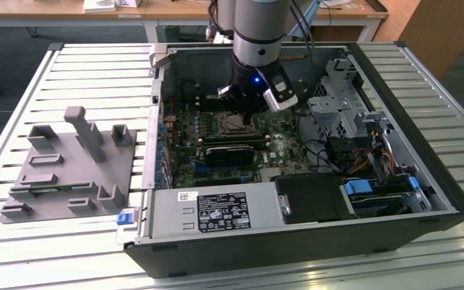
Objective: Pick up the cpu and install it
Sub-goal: 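Install the second cpu locking lever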
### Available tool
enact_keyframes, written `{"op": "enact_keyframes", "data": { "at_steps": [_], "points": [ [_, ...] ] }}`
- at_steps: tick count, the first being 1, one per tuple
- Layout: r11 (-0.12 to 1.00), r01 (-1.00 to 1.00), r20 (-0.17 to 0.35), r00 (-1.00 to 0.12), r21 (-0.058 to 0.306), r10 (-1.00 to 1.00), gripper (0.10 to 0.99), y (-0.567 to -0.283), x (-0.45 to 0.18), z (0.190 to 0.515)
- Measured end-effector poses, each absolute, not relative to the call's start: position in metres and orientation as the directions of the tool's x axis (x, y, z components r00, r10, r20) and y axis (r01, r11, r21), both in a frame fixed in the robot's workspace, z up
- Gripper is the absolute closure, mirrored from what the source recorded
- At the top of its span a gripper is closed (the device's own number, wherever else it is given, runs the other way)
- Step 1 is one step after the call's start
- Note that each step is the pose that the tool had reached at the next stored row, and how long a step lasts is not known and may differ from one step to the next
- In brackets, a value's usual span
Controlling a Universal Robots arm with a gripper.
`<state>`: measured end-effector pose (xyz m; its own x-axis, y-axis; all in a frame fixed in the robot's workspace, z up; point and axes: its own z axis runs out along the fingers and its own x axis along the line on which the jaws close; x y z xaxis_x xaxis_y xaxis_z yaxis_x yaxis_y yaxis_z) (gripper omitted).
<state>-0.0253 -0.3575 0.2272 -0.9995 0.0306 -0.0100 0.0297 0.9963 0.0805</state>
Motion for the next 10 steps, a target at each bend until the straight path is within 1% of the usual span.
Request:
{"op": "enact_keyframes", "data": {
  "at_steps": [10],
  "points": [
    [0.996, 0.030, -0.010, -0.999, 0.080, 0.031, 0.980, -0.367, -0.044, 0.227]
  ]
}}
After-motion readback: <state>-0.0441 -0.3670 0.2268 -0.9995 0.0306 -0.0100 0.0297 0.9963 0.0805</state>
